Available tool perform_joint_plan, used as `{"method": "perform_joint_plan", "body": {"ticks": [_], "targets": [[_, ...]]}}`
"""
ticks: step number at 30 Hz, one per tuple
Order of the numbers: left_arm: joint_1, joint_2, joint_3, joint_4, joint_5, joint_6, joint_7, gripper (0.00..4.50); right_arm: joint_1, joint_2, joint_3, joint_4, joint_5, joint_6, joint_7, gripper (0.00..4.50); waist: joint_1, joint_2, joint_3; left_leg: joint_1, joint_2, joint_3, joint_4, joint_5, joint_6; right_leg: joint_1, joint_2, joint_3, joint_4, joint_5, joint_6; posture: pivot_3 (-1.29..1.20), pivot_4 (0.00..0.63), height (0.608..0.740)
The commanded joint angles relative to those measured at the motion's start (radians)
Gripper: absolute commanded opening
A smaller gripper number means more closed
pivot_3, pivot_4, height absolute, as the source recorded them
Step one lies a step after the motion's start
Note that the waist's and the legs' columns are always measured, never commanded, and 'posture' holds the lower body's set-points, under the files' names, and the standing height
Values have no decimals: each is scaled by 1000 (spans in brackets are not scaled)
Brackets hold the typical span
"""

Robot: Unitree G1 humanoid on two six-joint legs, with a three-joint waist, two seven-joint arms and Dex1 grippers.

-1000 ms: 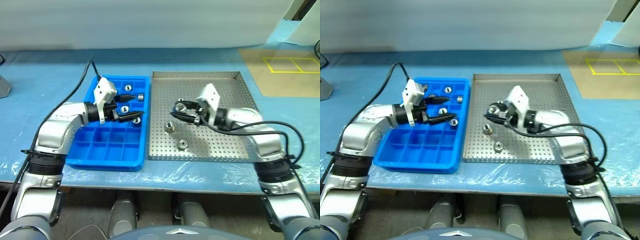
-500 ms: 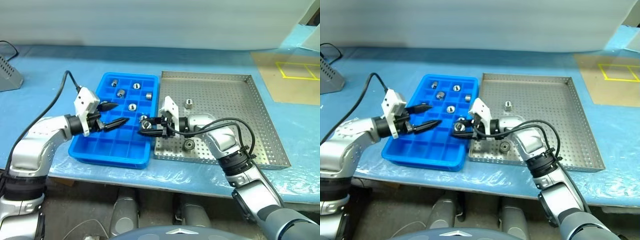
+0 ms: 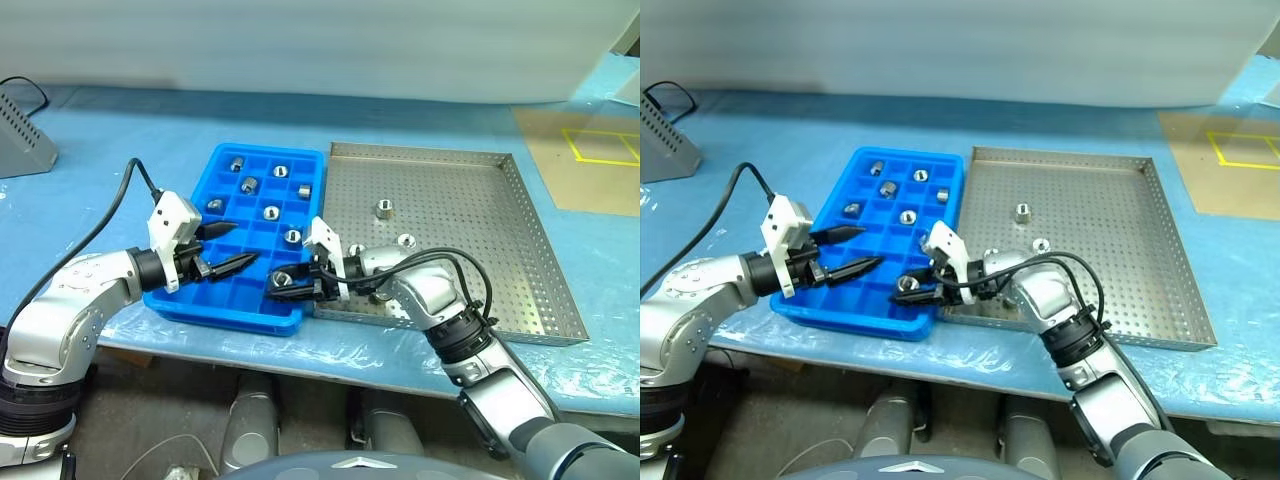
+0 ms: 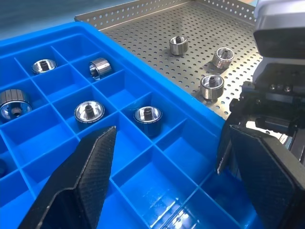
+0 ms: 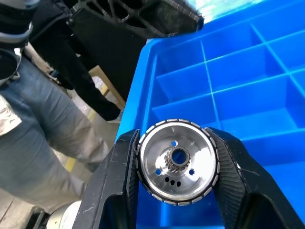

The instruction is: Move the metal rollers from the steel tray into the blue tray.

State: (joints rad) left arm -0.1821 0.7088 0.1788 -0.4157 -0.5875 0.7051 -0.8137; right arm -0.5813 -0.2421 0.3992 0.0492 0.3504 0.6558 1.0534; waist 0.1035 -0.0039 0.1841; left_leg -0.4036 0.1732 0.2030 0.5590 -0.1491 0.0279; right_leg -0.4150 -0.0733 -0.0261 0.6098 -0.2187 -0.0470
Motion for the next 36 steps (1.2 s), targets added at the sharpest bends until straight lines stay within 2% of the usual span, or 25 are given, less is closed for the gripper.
{"method": "perform_joint_plan", "body": {"ticks": [1,5,10,13,22,27,32,36], "targets": [[-1,1,8,-39,-16,-9,11,3997,3,-18,13,-16,-13,-49,29,2431,0,0,0,0,0,0,0,0,0,0,0,0,0,0,0,159,150,740],[-5,-2,0,-25,-18,-15,7,3997,8,-18,-6,-15,2,-1,10,3679,-1,0,0,1,0,0,0,0,0,0,0,0,0,0,0,139,150,740],[-50,-11,-37,15,-9,-35,-13,3997,-2,-37,-41,-20,-25,-51,-38,3679,0,0,0,4,0,0,0,0,-1,4,0,0,0,0,0,100,150,740],[-83,-32,-70,43,-2,-53,-25,3997,-6,-77,-128,-61,13,-54,-51,3679,1,0,0,5,-1,0,0,0,-1,6,0,0,0,0,1,38,150,740],[-240,-141,-217,226,65,-153,-94,3997,66,-311,-409,-142,68,-32,-100,3679,-20,-1,0,6,0,0,1,0,-1,7,1,1,-1,0,1,-138,150,740],[-314,-184,-262,324,96,-203,-143,3997,123,-365,-442,-84,21,-83,-144,3679,-56,-1,0,5,0,1,2,0,0,7,1,1,-2,1,1,-200,150,740],[-359,-202,-273,385,116,-230,-174,3997,162,-327,-430,-50,3,-113,-190,3679,-86,0,0,5,0,1,2,-1,2,7,1,1,-2,1,1,-218,150,740],[-357,-204,-272,389,125,-235,-183,3997,156,-311,-404,72,-46,-172,-199,3679,-89,0,-1,5,0,1,4,-1,2,8,1,1,-2,1,1,-211,150,740]]}}
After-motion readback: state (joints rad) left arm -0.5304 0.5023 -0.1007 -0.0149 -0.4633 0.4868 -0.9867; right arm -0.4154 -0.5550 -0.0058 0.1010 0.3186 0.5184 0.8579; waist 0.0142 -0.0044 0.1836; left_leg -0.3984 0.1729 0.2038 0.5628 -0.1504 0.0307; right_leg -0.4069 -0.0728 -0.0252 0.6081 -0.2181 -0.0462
